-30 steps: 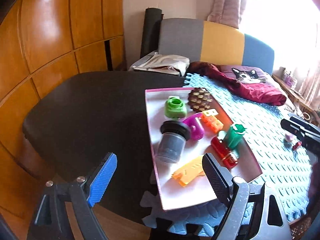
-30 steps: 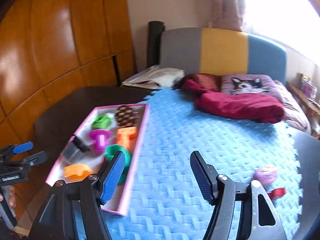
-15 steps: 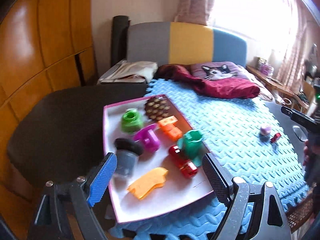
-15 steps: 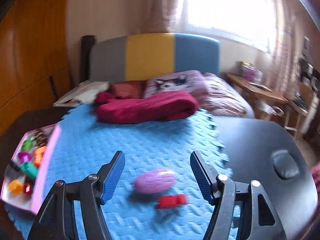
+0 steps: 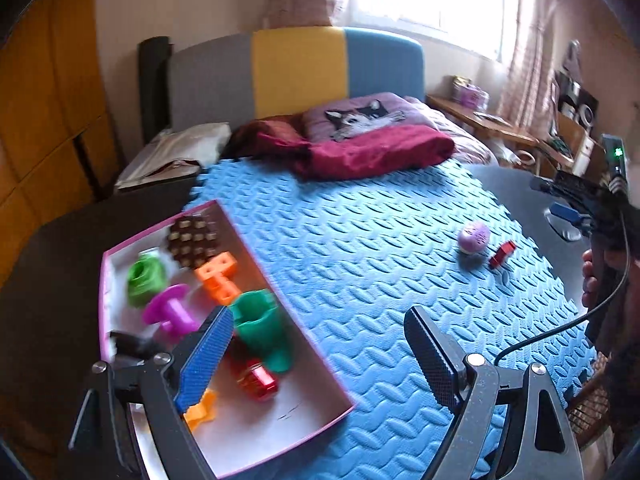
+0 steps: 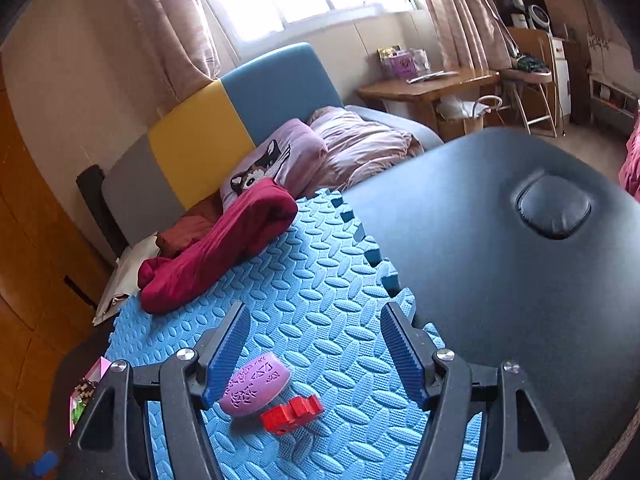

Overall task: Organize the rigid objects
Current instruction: 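Grasp the purple patterned egg with the left tool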

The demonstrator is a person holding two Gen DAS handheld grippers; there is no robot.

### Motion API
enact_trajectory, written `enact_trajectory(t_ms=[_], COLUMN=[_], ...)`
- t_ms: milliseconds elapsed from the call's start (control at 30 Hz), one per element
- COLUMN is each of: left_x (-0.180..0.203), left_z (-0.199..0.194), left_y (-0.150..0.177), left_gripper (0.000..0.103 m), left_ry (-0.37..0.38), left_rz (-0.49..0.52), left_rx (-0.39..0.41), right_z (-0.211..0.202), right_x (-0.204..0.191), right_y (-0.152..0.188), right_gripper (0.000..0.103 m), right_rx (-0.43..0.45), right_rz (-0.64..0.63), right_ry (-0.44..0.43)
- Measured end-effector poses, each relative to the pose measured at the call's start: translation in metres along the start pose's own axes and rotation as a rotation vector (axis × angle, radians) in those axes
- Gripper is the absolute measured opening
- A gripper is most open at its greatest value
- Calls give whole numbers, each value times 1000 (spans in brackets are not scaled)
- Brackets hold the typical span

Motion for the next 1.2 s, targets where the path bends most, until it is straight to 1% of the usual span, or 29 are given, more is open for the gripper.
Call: enact_trajectory(t_ms=[33,133,200,267,433,600,733,933,1033,1100,1200], left_x=[4,20,34,50,92,131,153,177,186,190,192], left_z=[5,22,35,47,83,118,143,167,178,184,194], left_y=[-1,-5,-9,-14,-28,-34,-37,-39,-39,-38,-41], left_gripper=[87,79,69,67,67,68,68,68,68,68,68], left_ry=[10,54,87,127,212,263,297,352,394,408,435], left_rz=[5,37,69,106,201,300,351,434,453,468,452], left_rx=[-6,-29,-40,-45,-56,-80,-103,-124,-145,-151,-169], right_z=[1,0,0,-1,-2,1,3,7,7,7,8], right_x=[0,-1,0,1,3,7,9,14,16,17,20], right_y=[0,1,0,0,-2,-1,-1,1,1,1,1], right_gripper=[69,69,69,69,69,69,69,69,69,69,69], right_rx=[-3,-1,-3,-4,-2,-18,-30,-53,-57,-58,-62], right_rz=[0,6,16,25,48,79,99,144,160,169,186], right_ry=[-4,-13,-19,-24,-34,-43,-50,-67,-74,-76,-78])
Point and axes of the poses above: each gripper's, at about its wrist camera, not at the fingertips, and z roughly the way its jaws point, x to its right, y to its underside, the point moved 2 cm from there along z, roughly the way its jaws point, and after that the axes turned 11 degrees about x, right-handed, at the moved point
